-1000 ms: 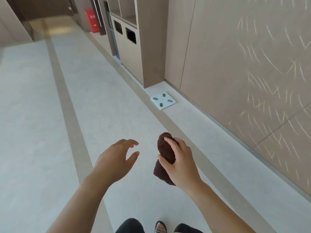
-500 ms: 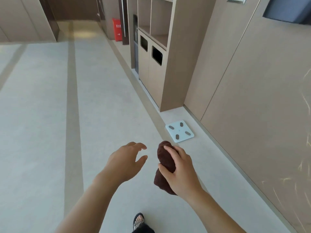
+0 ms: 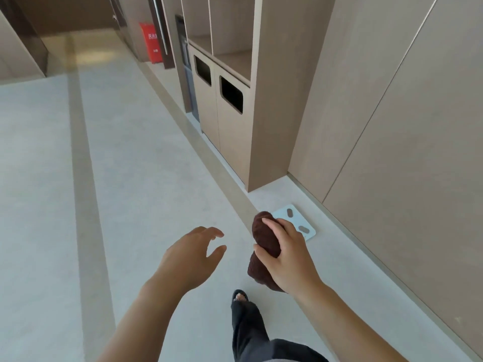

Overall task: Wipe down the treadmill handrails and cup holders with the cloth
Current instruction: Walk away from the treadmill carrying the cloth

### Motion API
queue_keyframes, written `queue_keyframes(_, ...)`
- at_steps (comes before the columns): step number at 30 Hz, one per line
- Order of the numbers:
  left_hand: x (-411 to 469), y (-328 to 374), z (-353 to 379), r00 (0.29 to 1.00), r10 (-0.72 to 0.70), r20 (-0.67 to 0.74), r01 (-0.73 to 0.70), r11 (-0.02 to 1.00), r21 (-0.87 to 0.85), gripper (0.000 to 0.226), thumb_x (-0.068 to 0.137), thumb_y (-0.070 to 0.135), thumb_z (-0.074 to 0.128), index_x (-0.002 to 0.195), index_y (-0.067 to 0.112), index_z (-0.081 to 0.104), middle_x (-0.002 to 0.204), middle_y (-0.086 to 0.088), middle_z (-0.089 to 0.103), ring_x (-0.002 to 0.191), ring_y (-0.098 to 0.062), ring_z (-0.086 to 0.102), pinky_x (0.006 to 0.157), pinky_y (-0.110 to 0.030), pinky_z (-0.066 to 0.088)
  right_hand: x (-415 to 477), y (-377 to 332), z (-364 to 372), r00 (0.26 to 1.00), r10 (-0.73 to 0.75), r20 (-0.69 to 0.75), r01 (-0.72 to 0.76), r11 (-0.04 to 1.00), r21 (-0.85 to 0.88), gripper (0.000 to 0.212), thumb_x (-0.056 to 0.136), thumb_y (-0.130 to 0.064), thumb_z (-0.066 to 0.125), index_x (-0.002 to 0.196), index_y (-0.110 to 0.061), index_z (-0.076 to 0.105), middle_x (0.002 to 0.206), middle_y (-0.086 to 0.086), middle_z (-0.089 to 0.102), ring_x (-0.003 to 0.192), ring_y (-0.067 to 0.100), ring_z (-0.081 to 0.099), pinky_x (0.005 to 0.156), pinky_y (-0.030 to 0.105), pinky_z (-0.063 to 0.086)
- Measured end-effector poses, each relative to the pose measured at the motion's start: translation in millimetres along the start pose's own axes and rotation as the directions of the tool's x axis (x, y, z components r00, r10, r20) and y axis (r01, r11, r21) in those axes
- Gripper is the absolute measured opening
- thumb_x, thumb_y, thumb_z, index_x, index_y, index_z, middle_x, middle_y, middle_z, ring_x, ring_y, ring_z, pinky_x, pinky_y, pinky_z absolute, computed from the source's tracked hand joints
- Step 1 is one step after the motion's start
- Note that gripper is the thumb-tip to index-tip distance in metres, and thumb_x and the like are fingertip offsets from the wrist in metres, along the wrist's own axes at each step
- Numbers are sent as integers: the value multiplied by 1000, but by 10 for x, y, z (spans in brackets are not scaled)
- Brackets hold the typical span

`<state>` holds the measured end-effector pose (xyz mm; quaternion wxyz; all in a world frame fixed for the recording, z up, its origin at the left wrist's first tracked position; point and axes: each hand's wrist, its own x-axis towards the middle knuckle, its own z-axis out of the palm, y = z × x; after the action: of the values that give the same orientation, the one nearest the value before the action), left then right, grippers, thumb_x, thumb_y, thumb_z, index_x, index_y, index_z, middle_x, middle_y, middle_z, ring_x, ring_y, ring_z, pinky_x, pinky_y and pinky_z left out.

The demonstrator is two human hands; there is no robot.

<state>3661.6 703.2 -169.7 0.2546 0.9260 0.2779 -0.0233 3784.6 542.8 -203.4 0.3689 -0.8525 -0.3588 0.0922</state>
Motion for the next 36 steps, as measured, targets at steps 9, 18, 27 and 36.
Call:
queue_keyframes(9, 2279, -432, -1039, 995, -48, -91, 49, 999, 8, 34, 91, 44, 44, 124, 36, 48, 123, 15, 54, 106, -7, 56, 84, -28, 48, 2600, -238, 269, 996, -90, 12, 90, 996, 5, 52, 85, -39, 60, 133, -30, 43, 136, -11, 40, 118, 15, 39, 90, 20, 30)
queue_keyframes(18, 3986, -1433, -1664, 987, -129, -92, 125, 991, -52, 36, 91, 45, 44, 125, 36, 47, 123, 14, 54, 102, -9, 57, 87, -31, 49, 4648, -502, 1070, 979, -157, 129, 154, 987, 35, 53, 85, -39, 60, 135, -30, 42, 136, -10, 38, 121, 15, 37, 99, 24, 33)
queue_keyframes(27, 6090, -2119, -2719, 994, -9, -108, 9, 1000, 0, 37, 91, 45, 44, 126, 33, 48, 130, 10, 52, 111, -11, 56, 91, -34, 49, 6641, -891, 1589, 996, -76, 47, 75, 997, 17, 54, 86, -41, 58, 136, -33, 38, 137, -13, 35, 118, 12, 36, 97, 20, 32)
queue_keyframes(36, 7684, -2128, -3166, 987, 160, 29, -161, 987, 26, 38, 92, 43, 45, 128, 30, 48, 137, 7, 48, 114, -14, 54, 97, -34, 45, 8047, -727, 1606, 990, 71, -119, -73, 997, -17, 54, 83, -42, 61, 133, -29, 44, 136, -7, 40, 118, 18, 40, 97, 28, 38)
